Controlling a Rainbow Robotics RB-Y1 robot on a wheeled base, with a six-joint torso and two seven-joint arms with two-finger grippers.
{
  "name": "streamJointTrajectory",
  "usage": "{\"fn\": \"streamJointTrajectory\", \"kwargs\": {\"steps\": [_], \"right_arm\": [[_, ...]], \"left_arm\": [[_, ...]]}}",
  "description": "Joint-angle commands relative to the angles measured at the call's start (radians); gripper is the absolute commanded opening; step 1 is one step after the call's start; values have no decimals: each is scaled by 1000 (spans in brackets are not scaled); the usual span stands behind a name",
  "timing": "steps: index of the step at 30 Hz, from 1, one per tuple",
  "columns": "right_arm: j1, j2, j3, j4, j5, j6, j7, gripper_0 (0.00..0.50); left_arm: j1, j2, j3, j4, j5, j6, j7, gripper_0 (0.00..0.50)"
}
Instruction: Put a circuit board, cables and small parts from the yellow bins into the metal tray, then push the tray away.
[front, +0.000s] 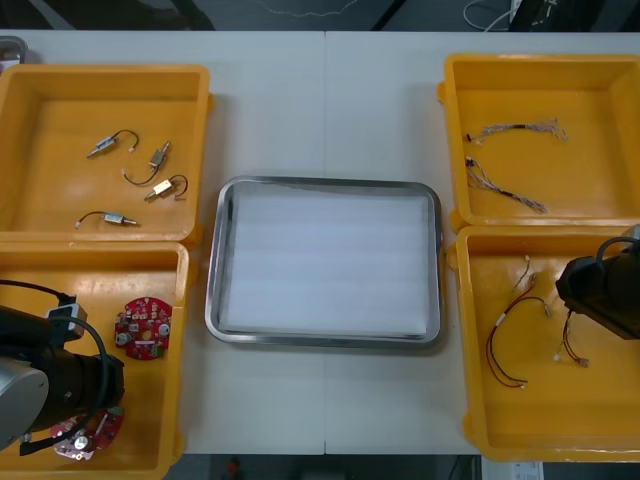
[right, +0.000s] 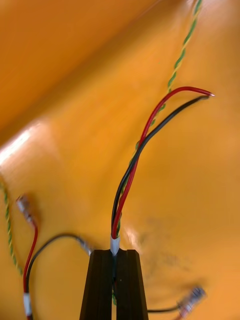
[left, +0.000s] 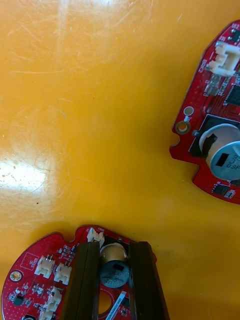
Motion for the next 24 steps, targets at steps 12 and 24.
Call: {"fn": "streamJointTrajectory", "kwargs": {"steps": [12,24], "right_arm": [[21,-68,-109,-292,-64,214,32,0],[22,-189,-257,-407,-293,214,70,0]], "left_arm": [[-55,-14,109,-74,45,125,25,0],[-203,70,208,-167,218,311,5,0]]}}
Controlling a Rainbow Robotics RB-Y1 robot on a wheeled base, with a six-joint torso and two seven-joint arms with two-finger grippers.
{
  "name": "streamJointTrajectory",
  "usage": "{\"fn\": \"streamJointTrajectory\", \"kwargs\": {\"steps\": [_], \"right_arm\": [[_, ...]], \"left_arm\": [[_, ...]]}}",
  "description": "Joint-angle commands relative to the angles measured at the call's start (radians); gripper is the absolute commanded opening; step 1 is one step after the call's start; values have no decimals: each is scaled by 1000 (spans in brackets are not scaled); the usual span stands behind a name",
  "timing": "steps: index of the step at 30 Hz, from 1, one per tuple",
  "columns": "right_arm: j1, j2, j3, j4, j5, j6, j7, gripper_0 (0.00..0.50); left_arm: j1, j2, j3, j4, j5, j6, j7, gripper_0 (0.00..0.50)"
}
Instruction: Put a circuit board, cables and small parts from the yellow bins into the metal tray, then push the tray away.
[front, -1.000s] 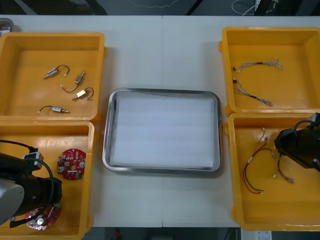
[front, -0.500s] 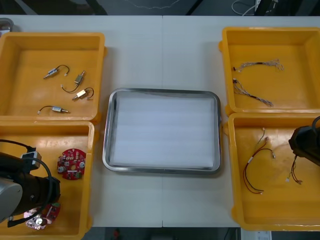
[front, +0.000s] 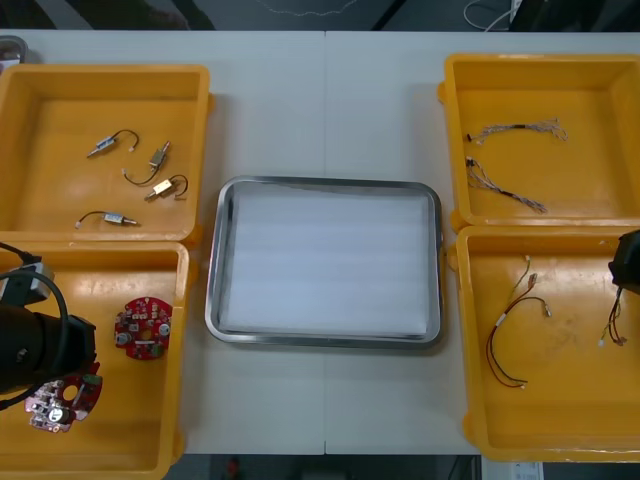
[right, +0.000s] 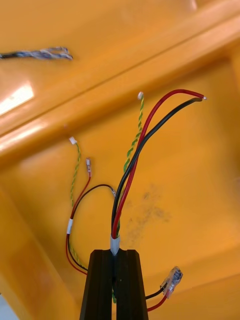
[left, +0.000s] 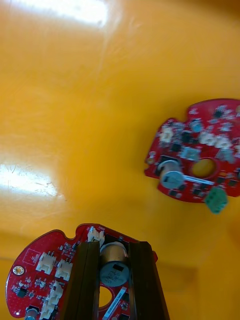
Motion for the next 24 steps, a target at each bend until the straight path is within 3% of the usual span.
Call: {"fn": "streamJointTrajectory", "kwargs": {"steps": [1,7,11,17,24], "right_arm": [[19,-81,-122,-80,-99,7,71,0],[23,-147,-125,-125,-233,7,89,0],[23,-184,-120,-168,-305,7,106,0],[23,-247,-90,-198,-378,7,135,0],[23,-337,-8,-260,-380,7,167,0]], "left_arm": [[-104,81,21,-63,65,71,3,0],[-241,147,17,-69,174,135,-9,0],[-353,166,-46,-58,234,135,-7,0],[-490,165,-192,-49,232,135,-1,0],[-637,145,-348,16,232,135,5,0]]}}
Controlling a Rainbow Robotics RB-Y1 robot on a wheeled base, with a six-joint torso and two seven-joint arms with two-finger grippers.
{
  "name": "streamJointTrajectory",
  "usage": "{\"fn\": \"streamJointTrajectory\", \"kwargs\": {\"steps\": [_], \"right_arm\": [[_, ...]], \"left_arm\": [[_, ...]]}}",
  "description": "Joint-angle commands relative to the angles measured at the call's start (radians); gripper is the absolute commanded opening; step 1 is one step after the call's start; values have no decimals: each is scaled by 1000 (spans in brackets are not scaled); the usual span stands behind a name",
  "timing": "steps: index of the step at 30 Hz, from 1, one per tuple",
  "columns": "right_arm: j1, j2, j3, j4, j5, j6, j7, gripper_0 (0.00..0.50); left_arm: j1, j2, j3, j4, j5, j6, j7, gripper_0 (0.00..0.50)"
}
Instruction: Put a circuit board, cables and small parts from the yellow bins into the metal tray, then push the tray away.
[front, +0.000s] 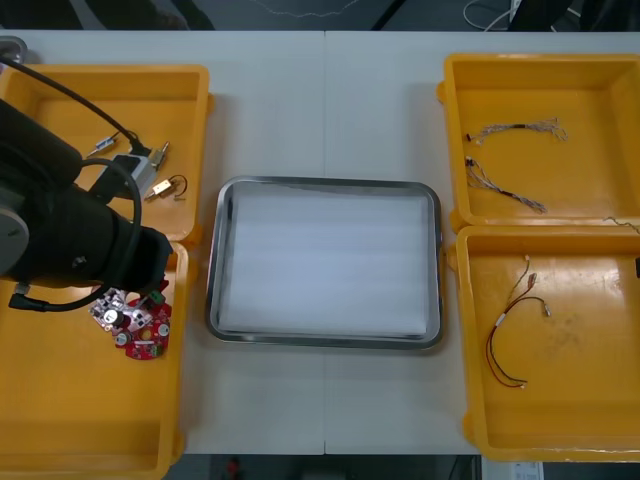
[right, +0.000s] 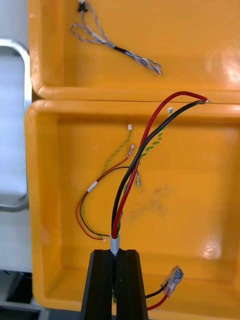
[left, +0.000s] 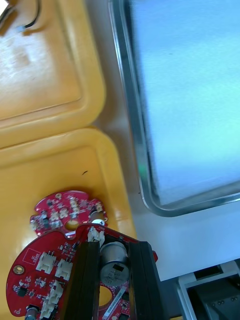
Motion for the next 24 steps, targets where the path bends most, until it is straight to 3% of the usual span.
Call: {"fn": "streamJointTrajectory", "kwargs": {"steps": [1,8,15,24], "right_arm": [[13,-102,75,-68,-3,3,29,0],[10,-141,137,-92,15,3,58,0],[-9,-144,144,-92,-33,3,86,0],[-67,-152,215,-92,-39,3,107,0]], "left_arm": [[-124,8,-96,41,8,7,6,0],[-247,-84,-223,135,-38,7,13,0],[-325,-179,-346,265,-98,1,23,1],[-345,-228,-452,406,-161,-149,25,0]]}}
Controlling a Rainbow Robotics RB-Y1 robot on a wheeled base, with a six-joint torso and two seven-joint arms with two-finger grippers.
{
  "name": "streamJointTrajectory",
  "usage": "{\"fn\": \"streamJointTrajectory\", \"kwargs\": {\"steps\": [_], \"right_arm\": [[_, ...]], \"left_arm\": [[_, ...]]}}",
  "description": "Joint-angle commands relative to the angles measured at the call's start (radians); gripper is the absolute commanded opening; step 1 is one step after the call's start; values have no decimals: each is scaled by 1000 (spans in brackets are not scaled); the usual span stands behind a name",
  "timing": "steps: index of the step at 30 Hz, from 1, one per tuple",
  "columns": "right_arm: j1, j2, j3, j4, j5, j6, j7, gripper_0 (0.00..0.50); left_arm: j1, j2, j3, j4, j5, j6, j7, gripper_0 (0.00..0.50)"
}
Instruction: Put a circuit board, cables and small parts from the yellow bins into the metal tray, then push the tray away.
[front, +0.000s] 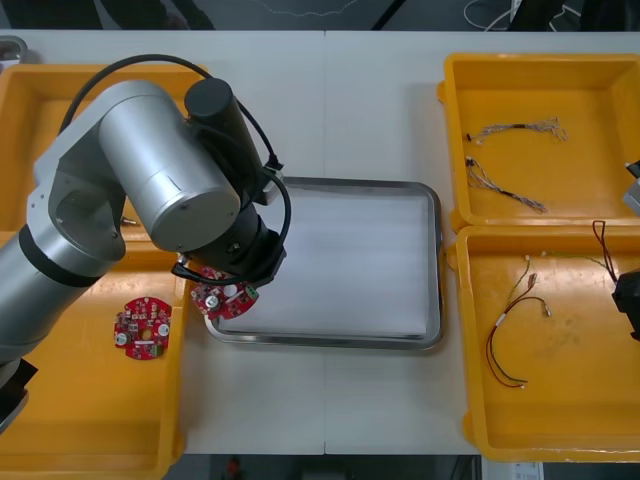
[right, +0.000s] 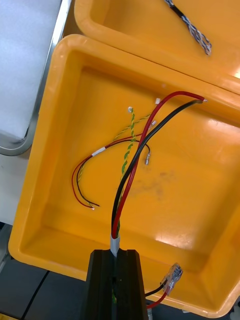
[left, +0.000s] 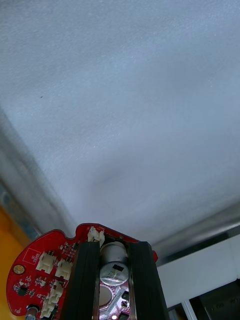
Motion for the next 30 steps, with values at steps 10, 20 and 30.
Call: {"fn": "streamJointTrajectory", "kwargs": {"steps": [10,20,30], "right_arm": [[-90,-40,108,-25,5,3,44,0],[-90,-38,110,-25,7,3,65,0],[-90,-38,111,-25,7,3,79,0]], "left_arm": [[-50,-50,-122,144,-56,-212,26,0],[-50,-63,-122,164,-65,-228,31,60],[-51,-65,-106,164,-76,-224,43,500]]}}
